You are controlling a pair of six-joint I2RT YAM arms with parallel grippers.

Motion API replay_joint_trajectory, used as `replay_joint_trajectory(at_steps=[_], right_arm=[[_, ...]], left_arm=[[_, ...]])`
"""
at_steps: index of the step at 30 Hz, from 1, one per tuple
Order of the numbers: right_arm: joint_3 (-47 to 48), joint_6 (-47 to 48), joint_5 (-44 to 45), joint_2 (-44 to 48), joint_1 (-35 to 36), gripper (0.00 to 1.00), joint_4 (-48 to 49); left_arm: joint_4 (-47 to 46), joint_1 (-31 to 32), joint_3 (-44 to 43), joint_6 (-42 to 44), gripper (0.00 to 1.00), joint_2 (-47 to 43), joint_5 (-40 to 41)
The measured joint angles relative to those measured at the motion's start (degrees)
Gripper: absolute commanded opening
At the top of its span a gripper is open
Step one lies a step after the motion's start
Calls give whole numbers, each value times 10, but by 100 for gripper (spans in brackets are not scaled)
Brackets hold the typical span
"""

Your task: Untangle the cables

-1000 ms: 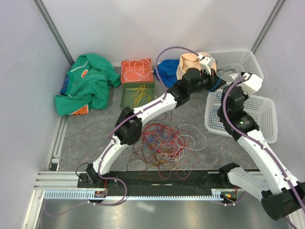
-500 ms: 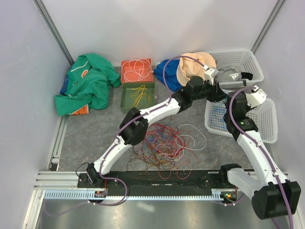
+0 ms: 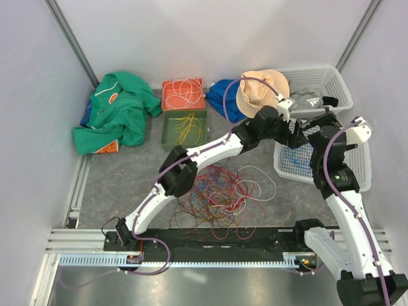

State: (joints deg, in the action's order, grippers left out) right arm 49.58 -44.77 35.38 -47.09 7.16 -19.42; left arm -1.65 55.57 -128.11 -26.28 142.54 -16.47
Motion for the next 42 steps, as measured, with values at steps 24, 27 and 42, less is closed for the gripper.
replay_joint_trajectory(at_steps=[24, 27, 42], right_arm=[[-147, 73, -357, 12, 177, 95, 81], [-165, 96, -348, -9, 229, 94, 82], [-250, 128, -306, 7, 428, 90, 78]], left_arm=[[22, -1, 770, -78, 100, -779, 320], [69, -1, 847, -119, 100, -845, 324], [177, -1, 1008, -215, 100, -1119, 337]])
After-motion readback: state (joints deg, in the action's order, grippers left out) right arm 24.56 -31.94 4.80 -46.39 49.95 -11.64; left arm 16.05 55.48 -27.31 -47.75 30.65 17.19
